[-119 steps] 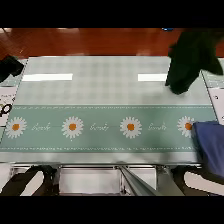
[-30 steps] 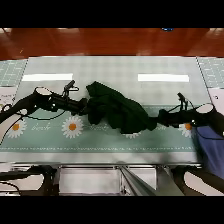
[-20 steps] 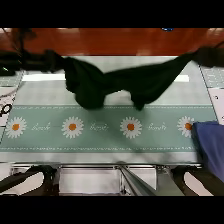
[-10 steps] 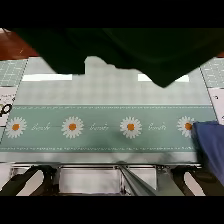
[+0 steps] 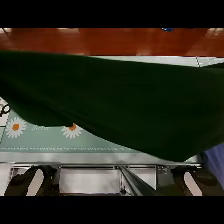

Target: Fold the shirts.

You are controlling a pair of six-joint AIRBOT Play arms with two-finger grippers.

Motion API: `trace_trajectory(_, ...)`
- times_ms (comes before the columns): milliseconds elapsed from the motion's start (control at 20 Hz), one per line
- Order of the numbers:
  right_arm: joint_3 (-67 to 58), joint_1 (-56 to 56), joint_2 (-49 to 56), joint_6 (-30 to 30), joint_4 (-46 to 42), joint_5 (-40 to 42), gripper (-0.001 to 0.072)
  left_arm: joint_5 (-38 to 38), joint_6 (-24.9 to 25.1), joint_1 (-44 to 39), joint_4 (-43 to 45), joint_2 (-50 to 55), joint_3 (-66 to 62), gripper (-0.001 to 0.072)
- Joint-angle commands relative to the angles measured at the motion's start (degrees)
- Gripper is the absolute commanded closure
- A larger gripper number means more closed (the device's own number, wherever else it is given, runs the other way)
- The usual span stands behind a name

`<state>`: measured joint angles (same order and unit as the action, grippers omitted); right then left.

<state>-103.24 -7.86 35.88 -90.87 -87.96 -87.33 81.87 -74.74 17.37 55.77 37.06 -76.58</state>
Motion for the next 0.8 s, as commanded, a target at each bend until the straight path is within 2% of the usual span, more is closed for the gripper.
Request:
trace_trajectory(0, 10.73, 0.07, -0.37, -0.98, -0.83, -0.61, 0.0685, 0.68, -1.01, 0.11, 0.55, -2.71, 20.06, 0.0686)
trace_trajectory(100, 20.26, 0.07, 1.25, -1.16, 1.07, 5.01, 0.0685, -2.93, -0.96, 0.11, -1.16, -1.60, 31.08, 0.0686)
trace_trajectory(200, 26.47, 0.04, 6.80, -0.74, 3.23, 11.30, 0.0685, -11.67, -0.81, 0.11, -3.69, 1.29, 39.36, 0.0686)
trace_trajectory(300, 27.21, 0.07, 16.41, 0.98, 6.56, 17.20, 0.0685, -23.23, -0.96, 0.09, -8.98, 6.60, 42.64, 0.0686)
trace_trajectory(350, 26.64, 0.07, 21.59, 1.81, 8.66, 20.35, 0.0685, -28.04, -0.09, 0.09, -12.50, 10.27, 42.32, 0.0686)
trace_trajectory(450, 23.23, 0.07, 33.22, 1.92, 13.66, 24.63, 0.0685, -34.93, 5.66, -0.22, -20.92, 18.25, 40.22, 0.0686)
trace_trajectory(550, 17.84, 0.11, 43.76, 2.01, 19.43, 26.91, 0.0685, -37.33, 9.66, -0.87, -25.22, 26.91, 35.91, 0.0686)
trace_trajectory(650, 12.46, 0.17, 52.50, 2.89, 24.11, 27.93, 0.0684, -36.81, 9.66, -1.40, -25.35, 34.99, 30.51, 0.0672)
trace_trajectory(700, 10.58, 0.17, 55.80, 3.26, 26.25, 28.52, 0.0609, -35.95, 9.60, -1.46, -25.35, 38.69, 28.04, 0.0505)
trace_trajectory(750, 8.98, 0.17, 58.69, 2.97, 28.85, 28.65, 0.0359, -34.62, 9.60, -1.40, -25.29, 41.66, 25.99, 0.0193)
